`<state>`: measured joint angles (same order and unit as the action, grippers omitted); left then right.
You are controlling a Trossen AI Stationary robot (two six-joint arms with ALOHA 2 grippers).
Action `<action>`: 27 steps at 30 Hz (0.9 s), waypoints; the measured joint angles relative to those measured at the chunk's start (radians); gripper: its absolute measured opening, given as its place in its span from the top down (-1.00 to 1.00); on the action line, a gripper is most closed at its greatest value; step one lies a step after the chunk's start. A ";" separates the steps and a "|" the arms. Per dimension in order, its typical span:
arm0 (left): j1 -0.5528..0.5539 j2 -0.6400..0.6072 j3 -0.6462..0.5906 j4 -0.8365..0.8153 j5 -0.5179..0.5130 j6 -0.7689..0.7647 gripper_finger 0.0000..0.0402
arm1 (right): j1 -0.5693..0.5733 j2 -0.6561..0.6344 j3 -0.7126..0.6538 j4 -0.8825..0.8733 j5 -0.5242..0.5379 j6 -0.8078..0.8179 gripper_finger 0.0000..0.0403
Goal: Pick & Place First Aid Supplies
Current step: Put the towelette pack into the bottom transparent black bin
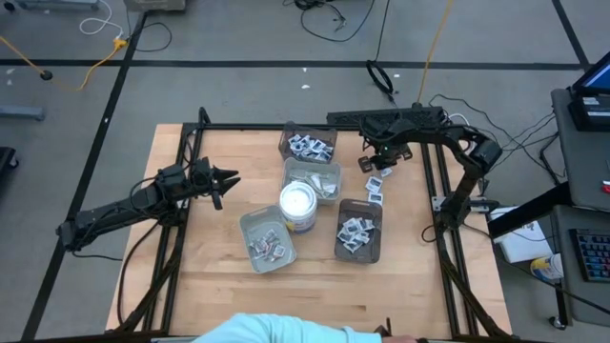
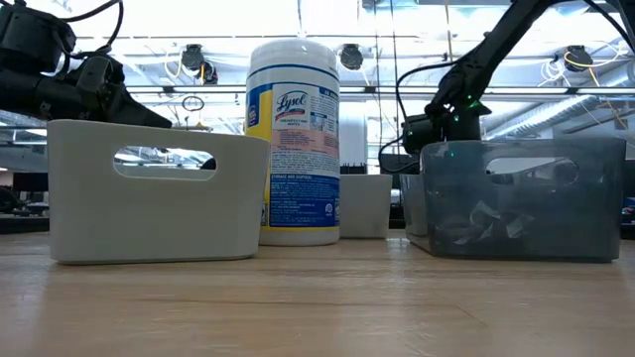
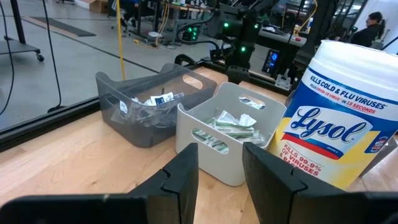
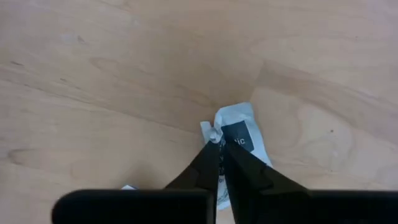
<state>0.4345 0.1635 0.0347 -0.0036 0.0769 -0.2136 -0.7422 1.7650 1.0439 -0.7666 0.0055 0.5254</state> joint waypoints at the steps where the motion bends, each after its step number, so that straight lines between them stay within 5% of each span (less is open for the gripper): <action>1: 0.000 0.000 0.000 0.000 0.000 0.000 0.36 | 0.001 0.000 0.000 0.000 0.002 0.000 0.94; 11: 0.000 0.000 0.000 0.000 0.000 0.000 0.36 | -0.005 -0.112 0.135 -0.177 -0.020 -0.134 0.99; 20: 0.000 0.000 0.000 0.000 0.000 0.000 0.36 | 0.006 -0.177 0.326 -0.506 -0.011 -0.198 0.99; 27: 0.000 0.000 0.000 0.000 0.000 0.000 0.36 | 0.086 -0.200 0.353 -0.546 -0.010 -0.223 1.00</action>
<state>0.4347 0.1635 0.0345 -0.0036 0.0769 -0.2138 -0.6566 1.5650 1.3968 -1.3128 -0.0048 0.3019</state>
